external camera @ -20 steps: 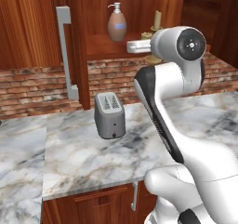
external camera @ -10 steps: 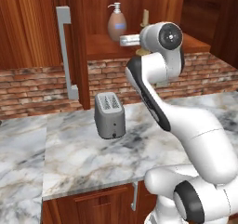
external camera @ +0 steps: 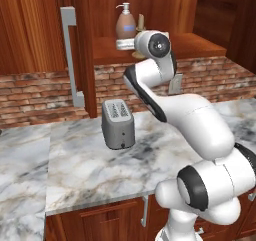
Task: Pick the candle and candle from the dining table and place them in the open cabinet. Close the cabinet after placing the objects.
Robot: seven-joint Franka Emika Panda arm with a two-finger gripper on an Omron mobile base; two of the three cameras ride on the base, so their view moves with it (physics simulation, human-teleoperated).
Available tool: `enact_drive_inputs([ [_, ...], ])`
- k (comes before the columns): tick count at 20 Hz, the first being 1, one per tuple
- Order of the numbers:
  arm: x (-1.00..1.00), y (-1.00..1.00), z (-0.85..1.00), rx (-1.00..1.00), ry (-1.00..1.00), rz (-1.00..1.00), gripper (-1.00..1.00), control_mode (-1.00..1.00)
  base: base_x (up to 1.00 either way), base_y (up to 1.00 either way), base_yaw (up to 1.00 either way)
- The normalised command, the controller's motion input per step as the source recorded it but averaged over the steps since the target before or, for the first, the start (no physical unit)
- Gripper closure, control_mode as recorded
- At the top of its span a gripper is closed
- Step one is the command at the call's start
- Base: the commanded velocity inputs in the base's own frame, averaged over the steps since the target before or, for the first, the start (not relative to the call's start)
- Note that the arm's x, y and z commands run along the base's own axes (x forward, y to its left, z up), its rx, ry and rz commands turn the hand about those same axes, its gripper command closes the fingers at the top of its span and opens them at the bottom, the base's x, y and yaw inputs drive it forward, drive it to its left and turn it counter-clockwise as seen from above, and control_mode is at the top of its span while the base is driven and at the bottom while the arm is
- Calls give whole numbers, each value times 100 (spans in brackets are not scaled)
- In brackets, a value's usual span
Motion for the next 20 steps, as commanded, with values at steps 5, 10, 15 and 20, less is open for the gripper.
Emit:
enact_drive_inputs([
  [5, 64, 6, -29, 0, 0, 0, 100, -100, 0, 0, 0],
  [10, 33, 7, -21, 0, -8, -1, 100, -100, 0, 0, 0],
  [15, 0, 9, -14, 1, -12, -3, -100, -100, 0, 0, 0],
  [20, 0, 0, 0, 0, 0, -4, -100, -100, 0, 0, 0],
])
